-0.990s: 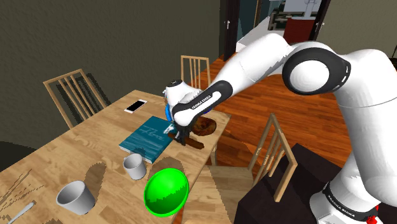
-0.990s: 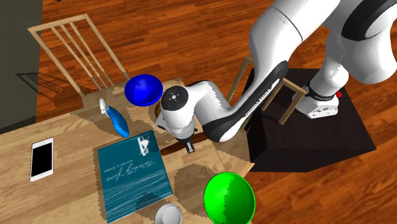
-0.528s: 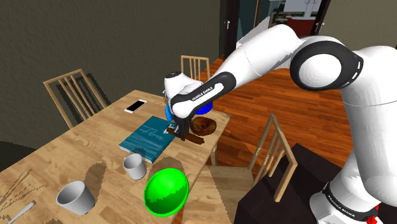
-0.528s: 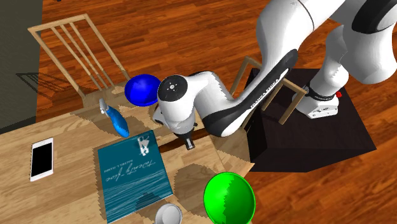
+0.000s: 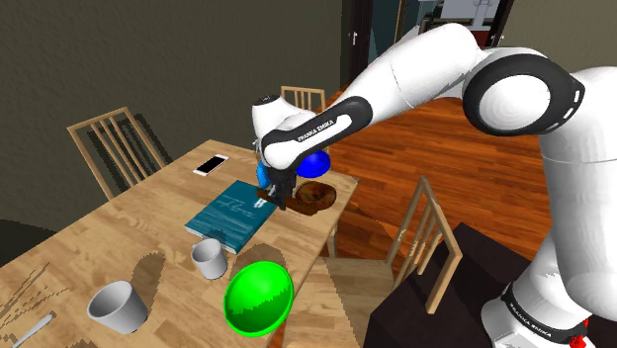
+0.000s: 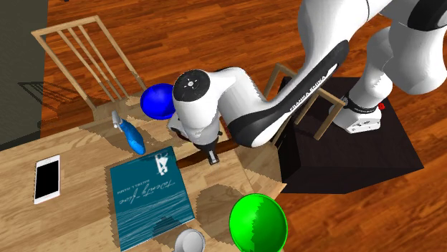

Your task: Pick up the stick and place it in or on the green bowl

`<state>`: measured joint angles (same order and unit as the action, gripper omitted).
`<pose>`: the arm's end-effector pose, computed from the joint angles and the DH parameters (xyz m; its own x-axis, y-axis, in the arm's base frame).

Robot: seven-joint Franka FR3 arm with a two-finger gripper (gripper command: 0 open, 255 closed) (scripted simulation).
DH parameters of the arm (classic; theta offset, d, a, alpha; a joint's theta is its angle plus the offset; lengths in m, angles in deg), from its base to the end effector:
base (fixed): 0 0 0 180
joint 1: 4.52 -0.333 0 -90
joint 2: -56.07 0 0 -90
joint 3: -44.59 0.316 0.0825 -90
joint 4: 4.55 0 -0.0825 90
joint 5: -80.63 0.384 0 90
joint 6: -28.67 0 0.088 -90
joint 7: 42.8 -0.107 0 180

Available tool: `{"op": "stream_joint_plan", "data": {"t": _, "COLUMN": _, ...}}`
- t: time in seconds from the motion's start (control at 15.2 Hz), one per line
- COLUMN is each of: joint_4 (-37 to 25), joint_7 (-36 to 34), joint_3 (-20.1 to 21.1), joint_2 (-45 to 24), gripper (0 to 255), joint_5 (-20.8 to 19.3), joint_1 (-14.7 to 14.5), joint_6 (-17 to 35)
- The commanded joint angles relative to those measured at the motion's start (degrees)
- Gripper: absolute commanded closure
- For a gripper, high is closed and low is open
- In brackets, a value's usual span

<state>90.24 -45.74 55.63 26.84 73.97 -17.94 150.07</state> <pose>0.6216 0.2608 0.3163 0.9143 0.4035 -0.0347 0.4039 -0.9148 0.0051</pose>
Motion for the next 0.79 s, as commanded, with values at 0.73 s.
{"op": "stream_joint_plan", "data": {"t": 0.73, "joint_4": 8.3, "joint_7": -12.7, "joint_3": 3.8, "joint_2": 5.7, "gripper": 255, "joint_5": -0.2, "joint_1": -8.4, "joint_6": 2.3}}
